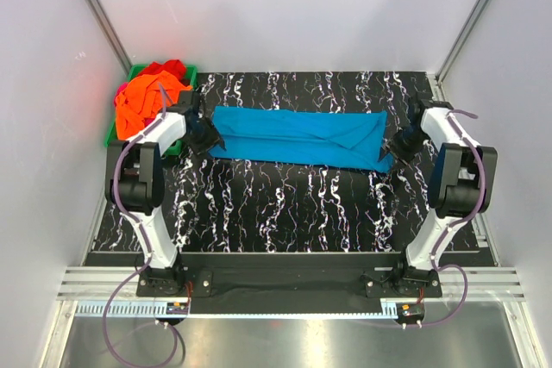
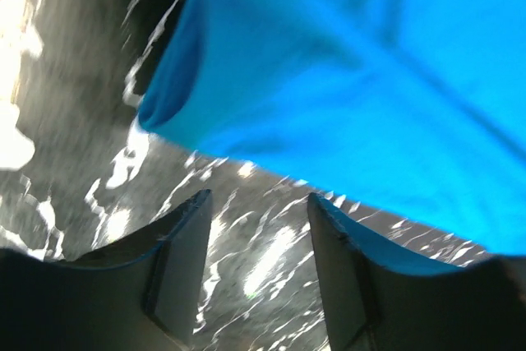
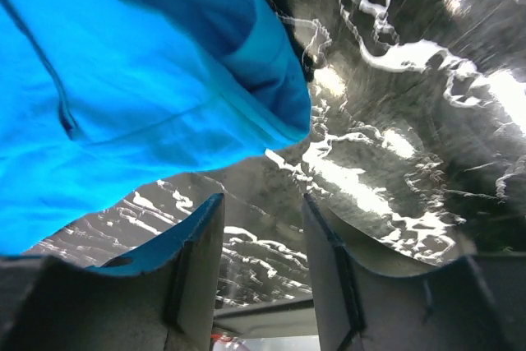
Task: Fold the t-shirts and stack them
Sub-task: Fold the tshirt
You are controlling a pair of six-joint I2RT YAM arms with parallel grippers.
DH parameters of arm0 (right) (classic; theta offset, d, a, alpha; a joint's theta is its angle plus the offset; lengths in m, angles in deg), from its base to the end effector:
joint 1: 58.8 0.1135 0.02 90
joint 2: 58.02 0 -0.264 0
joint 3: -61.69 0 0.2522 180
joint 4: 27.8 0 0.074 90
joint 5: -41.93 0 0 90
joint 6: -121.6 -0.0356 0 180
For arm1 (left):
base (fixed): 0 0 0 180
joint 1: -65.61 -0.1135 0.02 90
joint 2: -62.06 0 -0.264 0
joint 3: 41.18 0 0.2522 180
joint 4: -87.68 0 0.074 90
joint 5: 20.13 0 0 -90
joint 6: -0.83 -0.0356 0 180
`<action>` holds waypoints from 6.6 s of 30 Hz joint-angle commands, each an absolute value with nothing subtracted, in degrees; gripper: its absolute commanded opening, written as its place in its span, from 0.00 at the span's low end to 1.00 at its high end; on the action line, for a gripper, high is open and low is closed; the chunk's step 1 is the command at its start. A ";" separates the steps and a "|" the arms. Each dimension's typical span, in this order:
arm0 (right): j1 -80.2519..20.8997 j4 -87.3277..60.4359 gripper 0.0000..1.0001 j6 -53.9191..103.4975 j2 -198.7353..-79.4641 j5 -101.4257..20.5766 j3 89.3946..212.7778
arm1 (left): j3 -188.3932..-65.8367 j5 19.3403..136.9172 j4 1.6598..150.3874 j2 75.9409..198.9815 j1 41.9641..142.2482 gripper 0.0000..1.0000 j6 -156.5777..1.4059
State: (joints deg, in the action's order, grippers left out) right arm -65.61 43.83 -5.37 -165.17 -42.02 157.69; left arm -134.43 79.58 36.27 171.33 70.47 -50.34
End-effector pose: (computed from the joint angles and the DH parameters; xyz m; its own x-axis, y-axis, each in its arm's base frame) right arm 0.3569 -0.0388 0.2085 -0.7240 0.6888 -0.0375 0.6761 0.7194 0.1591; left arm 0.3895 -0.0391 0.1924 -0.8096 -0.5514 -0.2013 -0.4616 0.8099 -0.3620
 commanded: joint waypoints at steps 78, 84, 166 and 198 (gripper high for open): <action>-51.95 23.13 0.30 8.66 -177.10 -40.86 166.24 | -136.59 78.74 34.28 164.45 72.02 0.56 -51.81; -51.51 22.87 0.38 8.40 -175.80 -41.12 164.67 | -136.77 78.75 34.28 164.71 72.02 0.56 -52.07; -49.48 36.56 0.39 4.10 -190.83 -41.63 202.53 | -138.88 74.62 34.10 167.69 72.99 0.57 -55.50; -66.80 35.61 0.38 16.31 -199.86 -46.33 201.10 | -138.51 77.69 31.20 160.40 77.12 0.60 -47.94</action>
